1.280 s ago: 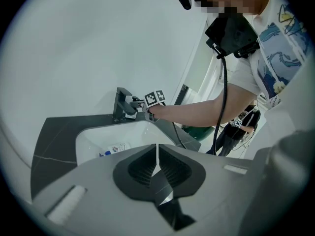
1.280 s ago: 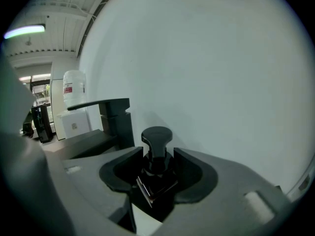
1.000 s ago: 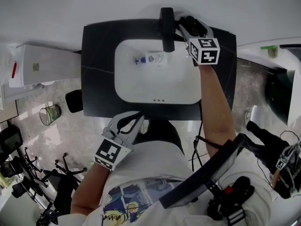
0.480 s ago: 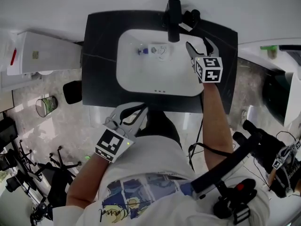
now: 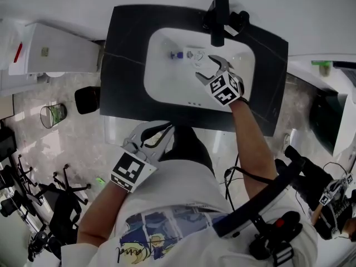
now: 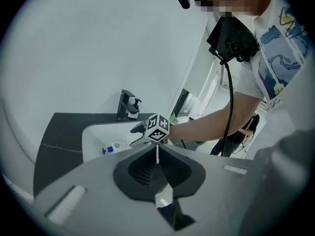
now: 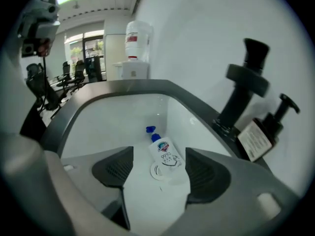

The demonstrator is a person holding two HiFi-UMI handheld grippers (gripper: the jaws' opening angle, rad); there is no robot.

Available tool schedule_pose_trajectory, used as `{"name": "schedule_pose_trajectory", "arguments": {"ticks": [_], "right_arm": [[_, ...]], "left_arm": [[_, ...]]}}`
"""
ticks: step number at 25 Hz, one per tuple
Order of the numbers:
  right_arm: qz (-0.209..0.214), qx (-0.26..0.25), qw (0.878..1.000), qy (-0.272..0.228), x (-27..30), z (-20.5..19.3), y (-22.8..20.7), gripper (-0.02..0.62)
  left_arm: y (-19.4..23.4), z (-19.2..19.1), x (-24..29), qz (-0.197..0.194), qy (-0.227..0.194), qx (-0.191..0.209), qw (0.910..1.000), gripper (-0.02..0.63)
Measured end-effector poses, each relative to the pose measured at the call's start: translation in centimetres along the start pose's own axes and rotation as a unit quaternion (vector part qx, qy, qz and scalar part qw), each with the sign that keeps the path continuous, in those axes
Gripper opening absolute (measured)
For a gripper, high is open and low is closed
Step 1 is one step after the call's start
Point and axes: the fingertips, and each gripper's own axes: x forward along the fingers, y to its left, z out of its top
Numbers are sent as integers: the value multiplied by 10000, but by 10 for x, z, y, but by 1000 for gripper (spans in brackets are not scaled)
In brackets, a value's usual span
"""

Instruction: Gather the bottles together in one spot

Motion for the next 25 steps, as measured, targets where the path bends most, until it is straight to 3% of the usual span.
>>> {"name": "schedule_pose_trajectory", "arguments": {"ticks": [5,11,16,25], "right_arm": [[447,-903,9943,359,43,6,14,321],[754,-1916,9747,873,91,-3,18,336],[869,-2105,9636,1403,118,-27,4,348],[1322,-2222,9492,1793,143,-38,-1,348]], "left_arm": [[11,-5,-5,219,-21,-142,9997,17],[25,-15,-12,505,1,-335,9982,15],[38,-17,-21,736,-59,-527,9959,15],[46,-22,-19,840,-54,-721,9938,15]]}}
